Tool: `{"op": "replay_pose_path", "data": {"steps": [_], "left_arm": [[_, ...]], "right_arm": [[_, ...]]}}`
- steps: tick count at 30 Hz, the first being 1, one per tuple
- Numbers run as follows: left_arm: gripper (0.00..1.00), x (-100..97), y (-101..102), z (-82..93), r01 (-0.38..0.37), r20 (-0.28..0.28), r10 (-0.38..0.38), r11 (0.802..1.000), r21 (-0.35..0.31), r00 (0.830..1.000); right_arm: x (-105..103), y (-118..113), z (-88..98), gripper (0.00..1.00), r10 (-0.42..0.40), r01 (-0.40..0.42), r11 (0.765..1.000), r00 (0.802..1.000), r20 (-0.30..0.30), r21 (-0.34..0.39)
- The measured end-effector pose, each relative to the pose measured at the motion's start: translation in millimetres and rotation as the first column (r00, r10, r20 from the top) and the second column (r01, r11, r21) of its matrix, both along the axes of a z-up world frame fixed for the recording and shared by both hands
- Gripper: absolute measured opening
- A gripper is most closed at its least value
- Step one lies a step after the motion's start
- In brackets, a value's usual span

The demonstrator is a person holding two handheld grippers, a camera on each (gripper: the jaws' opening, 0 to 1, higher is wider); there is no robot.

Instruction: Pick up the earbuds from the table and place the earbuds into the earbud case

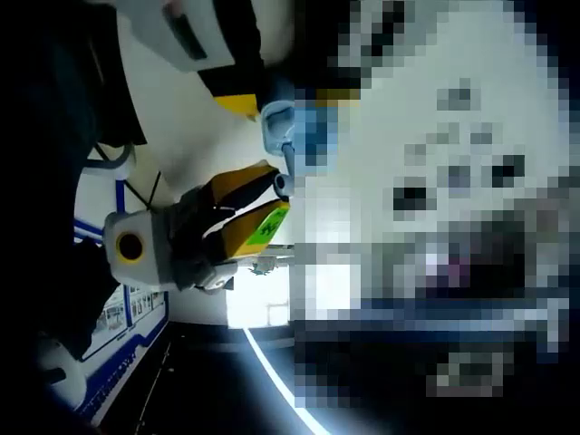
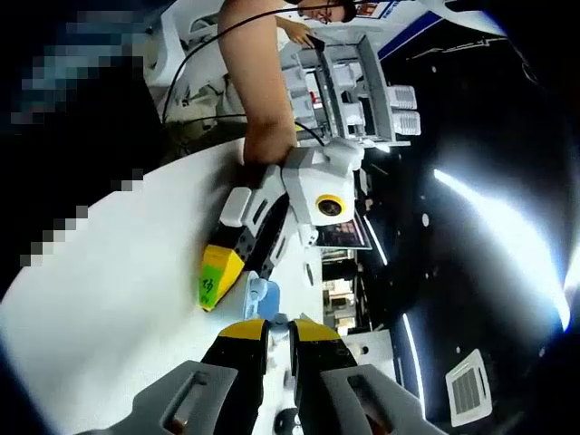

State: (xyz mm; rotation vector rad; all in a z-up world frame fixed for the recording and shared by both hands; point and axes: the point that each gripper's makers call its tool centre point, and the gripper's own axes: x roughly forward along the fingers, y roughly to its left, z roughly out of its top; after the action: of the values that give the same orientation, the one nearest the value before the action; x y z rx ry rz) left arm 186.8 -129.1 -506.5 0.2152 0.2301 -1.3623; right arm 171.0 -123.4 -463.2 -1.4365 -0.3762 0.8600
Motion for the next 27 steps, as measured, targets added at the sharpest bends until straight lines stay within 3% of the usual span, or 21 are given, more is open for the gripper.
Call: {"op": "replay_pose_path", "data": {"steps": [6, 11, 13, 27], "left_arm": [[0.19, -0.3, -0.3, 0.2, 0.001, 0.002, -0.001, 1.000, 0.000, 1.000], [0.19, -0.4, -0.3, 0.3, 0.000, 0.002, 0.000, 1.000, 0.000, 1.000], [0.19, -0.2, -0.2, 0.4, -0.001, 0.003, 0.001, 1.000, 0.000, 1.000], [0.19, -1.9, 0.6, 0.6, 0.002, 0.001, -0.002, 1.000, 0.000, 1.000]], "right_arm": [[-2.1, 1.5, -1.7, 0.09, 0.009, -0.005, 0.997, 0.998, 0.056, -0.074], [-5.9, 6.6, -5.6, 0.09, 0.030, -0.022, 0.992, 0.998, 0.059, -0.122], [-7.9, 8.0, -7.0, 0.02, 0.034, -0.026, 0.991, 0.998, 0.059, -0.132], [-2.3, -2.7, -1.2, 0.02, -0.045, 0.045, 0.999, 0.997, -0.061, -0.006]]}}
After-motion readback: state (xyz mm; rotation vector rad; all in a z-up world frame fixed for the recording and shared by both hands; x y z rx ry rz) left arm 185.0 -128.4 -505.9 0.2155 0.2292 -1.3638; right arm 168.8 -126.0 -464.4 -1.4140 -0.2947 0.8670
